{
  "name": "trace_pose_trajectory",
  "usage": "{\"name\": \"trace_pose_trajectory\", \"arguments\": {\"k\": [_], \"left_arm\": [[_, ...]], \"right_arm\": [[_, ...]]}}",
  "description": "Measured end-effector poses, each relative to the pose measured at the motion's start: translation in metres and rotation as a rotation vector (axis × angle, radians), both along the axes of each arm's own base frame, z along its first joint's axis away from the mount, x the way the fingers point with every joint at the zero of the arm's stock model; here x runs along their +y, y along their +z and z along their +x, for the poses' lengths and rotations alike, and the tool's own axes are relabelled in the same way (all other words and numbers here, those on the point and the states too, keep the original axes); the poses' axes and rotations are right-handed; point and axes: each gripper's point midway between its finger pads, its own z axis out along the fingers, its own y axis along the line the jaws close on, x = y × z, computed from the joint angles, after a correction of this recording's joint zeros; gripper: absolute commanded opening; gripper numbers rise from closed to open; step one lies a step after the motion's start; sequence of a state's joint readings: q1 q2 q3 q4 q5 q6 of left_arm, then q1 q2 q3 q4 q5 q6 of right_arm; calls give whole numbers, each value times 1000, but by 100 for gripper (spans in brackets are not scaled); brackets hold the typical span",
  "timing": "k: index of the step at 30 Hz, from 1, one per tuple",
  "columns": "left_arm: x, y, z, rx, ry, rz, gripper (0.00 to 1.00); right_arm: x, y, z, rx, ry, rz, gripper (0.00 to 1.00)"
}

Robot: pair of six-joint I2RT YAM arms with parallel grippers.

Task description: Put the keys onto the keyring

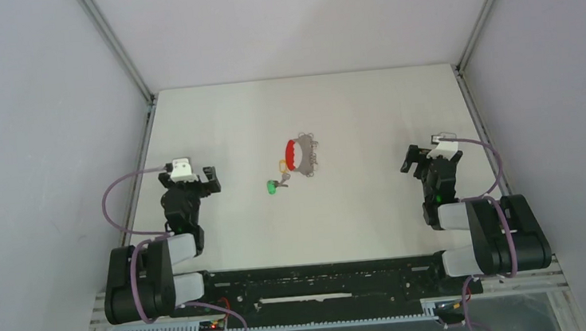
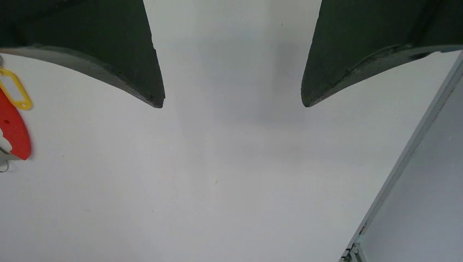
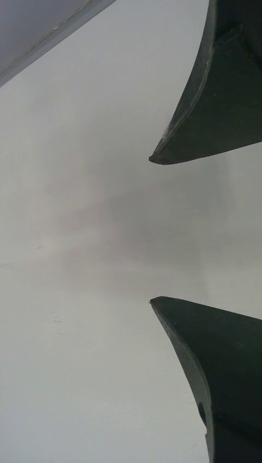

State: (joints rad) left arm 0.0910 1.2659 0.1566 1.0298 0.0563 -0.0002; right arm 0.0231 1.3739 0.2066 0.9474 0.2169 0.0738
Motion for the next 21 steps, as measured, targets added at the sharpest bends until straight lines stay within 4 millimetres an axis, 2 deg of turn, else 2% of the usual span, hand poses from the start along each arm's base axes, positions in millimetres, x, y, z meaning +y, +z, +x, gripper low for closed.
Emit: {"name": "trace_pose_trajectory", "arguments": {"k": [17,19,21], "left_arm": [[0,0,-2,36,1,-2,100],[0,12,4,62,-3,-4,100],[-3,42,15,48,-26,3,100]], "right_arm": [[-1,2,1,-9,-8,-1,100],[0,4,0,-10,-13,-8,100],[5,11,-1,-6,-11,-16,100]]}}
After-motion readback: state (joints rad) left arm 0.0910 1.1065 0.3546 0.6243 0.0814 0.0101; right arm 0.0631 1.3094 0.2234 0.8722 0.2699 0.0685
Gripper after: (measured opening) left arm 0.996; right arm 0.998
